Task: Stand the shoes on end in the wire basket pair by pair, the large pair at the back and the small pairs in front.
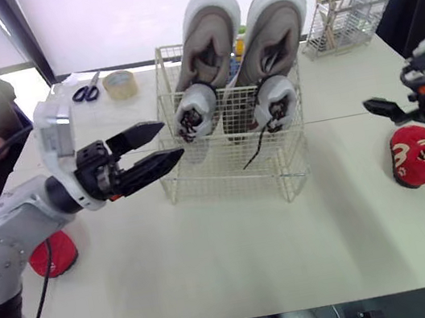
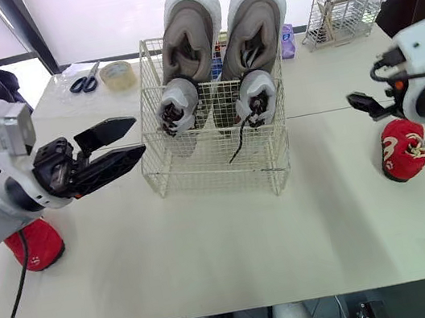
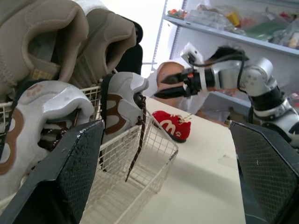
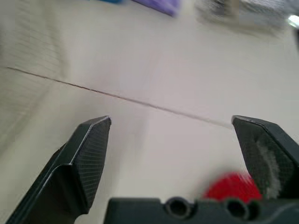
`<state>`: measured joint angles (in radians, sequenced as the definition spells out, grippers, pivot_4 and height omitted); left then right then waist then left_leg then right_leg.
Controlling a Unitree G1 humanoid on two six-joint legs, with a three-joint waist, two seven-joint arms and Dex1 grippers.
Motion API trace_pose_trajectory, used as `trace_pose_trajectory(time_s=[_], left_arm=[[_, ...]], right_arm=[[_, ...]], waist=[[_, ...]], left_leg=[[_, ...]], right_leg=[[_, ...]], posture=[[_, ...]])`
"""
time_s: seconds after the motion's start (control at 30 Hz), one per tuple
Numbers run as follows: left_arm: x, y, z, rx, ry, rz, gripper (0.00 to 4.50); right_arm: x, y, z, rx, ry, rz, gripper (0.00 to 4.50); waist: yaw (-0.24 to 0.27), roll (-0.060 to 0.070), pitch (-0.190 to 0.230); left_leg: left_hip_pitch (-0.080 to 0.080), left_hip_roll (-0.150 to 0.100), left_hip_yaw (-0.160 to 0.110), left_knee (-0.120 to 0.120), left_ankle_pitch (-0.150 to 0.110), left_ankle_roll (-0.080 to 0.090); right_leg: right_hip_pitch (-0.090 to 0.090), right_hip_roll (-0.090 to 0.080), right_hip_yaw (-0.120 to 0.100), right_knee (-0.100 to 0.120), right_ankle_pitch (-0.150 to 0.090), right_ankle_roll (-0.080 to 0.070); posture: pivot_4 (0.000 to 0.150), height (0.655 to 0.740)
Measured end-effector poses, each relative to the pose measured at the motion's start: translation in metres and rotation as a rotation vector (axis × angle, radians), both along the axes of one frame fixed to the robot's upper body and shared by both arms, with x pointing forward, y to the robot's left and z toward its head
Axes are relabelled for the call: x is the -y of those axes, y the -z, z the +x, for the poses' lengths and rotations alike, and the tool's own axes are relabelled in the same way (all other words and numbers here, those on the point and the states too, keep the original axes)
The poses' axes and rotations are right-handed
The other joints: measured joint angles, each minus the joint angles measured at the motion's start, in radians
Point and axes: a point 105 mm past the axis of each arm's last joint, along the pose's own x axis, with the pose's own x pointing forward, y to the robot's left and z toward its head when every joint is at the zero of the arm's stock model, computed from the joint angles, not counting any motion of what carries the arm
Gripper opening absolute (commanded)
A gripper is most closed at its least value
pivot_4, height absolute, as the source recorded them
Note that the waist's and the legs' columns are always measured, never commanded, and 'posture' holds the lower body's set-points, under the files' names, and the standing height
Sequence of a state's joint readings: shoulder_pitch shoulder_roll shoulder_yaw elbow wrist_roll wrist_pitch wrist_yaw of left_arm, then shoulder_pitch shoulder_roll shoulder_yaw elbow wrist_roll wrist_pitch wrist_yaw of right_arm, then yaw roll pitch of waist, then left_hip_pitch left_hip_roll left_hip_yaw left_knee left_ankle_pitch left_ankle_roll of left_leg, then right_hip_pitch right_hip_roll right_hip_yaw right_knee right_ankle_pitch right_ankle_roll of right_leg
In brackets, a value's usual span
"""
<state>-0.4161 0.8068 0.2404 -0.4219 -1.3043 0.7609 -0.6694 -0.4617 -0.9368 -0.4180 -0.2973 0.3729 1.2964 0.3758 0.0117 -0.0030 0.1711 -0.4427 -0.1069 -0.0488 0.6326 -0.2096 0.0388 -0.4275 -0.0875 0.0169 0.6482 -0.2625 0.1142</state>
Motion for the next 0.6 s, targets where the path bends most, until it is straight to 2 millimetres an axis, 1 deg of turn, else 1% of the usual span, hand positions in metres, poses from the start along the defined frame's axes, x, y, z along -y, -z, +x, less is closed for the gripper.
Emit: trace_pose_trajectory(time_s=[0.07, 0.13, 0.2, 0.27, 0.4, 0.5, 0.6], left_arm=[[0.003, 0.004, 0.002, -0.008, 0.007, 0.006, 4.43], [0.004, 0.005, 0.004, -0.007, 0.01, 0.004, 4.43], [0.003, 0.007, 0.006, -0.008, 0.005, 0.006, 4.43], [0.003, 0.009, 0.008, -0.009, 0.003, 0.003, 4.43], [0.008, 0.011, 0.01, -0.006, 0.016, -0.012, 4.43], [0.01, 0.013, 0.012, -0.01, 0.02, -0.018, 4.43], [0.013, 0.015, 0.014, -0.012, 0.028, -0.018, 4.43]], right_arm=[[0.005, 0.011, -0.01, -0.007, 0.066, 0.009, 4.5], [0.008, 0.016, -0.022, 0.02, 0.137, 0.03, 4.5], [0.006, 0.031, -0.036, 0.009, 0.195, 0.068, 4.5], [0.004, 0.043, -0.046, -0.013, 0.236, 0.098, 4.5], [0.001, 0.05, -0.067, 0.025, 0.315, 0.156, 4.5], [-0.004, 0.069, -0.078, 0.029, 0.374, 0.211, 4.5], [-0.007, 0.078, -0.079, 0.028, 0.418, 0.26, 4.5]], waist=[[0.001, 0.0, 0.0], [0.002, 0.0, 0.0], [0.002, 0.0, 0.0], [0.002, 0.0, 0.0], [0.003, 0.0, -0.001], [0.001, 0.0, -0.001], [-0.001, 0.0, -0.001]], left_leg=[[0.0, 0.0, 0.0, 0.0, 0.0, 0.0], [0.0, 0.0, 0.0, 0.0, 0.0, 0.0], [0.0, 0.0, -0.001, 0.0, 0.0, 0.0], [0.0, 0.0, -0.001, 0.001, 0.001, 0.0], [0.0, 0.0, -0.002, 0.001, 0.001, -0.001], [0.001, 0.0, -0.002, 0.001, 0.001, -0.001], [0.001, 0.0, -0.001, 0.001, 0.001, -0.001]], right_leg=[[0.0, 0.0, 0.0, 0.0, 0.0, 0.0], [0.0, 0.0, 0.0, 0.0, 0.0, 0.0], [0.001, 0.0, -0.001, 0.0, 0.0, 0.0], [0.001, 0.0, 0.0, 0.0, 0.0, 0.0], [0.001, 0.0, -0.001, 0.001, 0.0, 0.0], [0.002, 0.0, -0.001, 0.001, 0.0, 0.0], [0.001, 0.0, -0.001, 0.001, 0.0, 0.0]], posture=[[0.15, 0.74], [0.15, 0.74], [0.15, 0.74], [0.15, 0.74], [0.15, 0.74], [0.15, 0.74], [0.15, 0.74]])
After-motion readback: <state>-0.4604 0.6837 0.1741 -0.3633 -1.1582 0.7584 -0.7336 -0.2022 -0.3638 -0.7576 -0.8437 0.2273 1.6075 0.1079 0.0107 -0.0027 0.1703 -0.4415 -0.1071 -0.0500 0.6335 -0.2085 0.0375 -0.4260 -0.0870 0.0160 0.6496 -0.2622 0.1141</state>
